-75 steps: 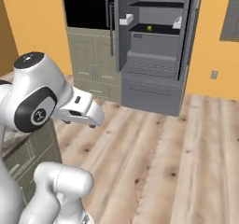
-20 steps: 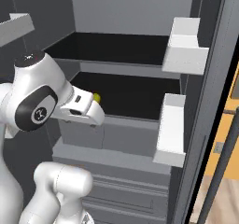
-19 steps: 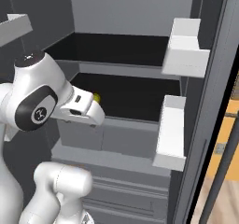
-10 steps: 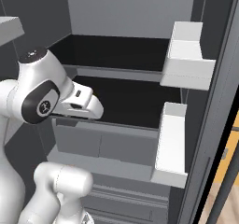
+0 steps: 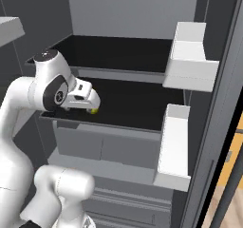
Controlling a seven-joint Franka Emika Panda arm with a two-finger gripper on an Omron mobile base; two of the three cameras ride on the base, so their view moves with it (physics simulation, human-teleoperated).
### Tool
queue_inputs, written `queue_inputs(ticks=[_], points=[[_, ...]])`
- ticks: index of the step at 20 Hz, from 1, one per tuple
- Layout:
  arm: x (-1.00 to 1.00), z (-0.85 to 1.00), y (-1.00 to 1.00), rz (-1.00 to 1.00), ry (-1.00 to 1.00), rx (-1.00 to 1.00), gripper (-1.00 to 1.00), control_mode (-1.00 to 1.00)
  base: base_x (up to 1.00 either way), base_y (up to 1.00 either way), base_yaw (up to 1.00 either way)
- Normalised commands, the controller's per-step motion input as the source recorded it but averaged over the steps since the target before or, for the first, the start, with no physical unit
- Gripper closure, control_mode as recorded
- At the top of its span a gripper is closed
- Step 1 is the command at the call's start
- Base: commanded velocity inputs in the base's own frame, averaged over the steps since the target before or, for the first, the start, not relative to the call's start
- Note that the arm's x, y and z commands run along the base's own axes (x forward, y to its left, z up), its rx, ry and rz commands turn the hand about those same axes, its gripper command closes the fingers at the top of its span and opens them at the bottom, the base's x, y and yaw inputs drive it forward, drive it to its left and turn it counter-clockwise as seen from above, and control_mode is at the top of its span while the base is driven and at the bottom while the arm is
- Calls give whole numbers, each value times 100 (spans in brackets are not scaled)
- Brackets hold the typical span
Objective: Grab the lemons from the fridge, place them in the blender, close the lid, and turn on the blender to create a marinade.
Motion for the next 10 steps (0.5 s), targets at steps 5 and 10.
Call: queue_inputs(ticks=[5, 10], points=[[77, -53, 12, 4, 6, 0, -100, -100, 0, 0, 0], [67, -53, 24, 0, 0, 5, -100, -100, 0, 0, 0]])
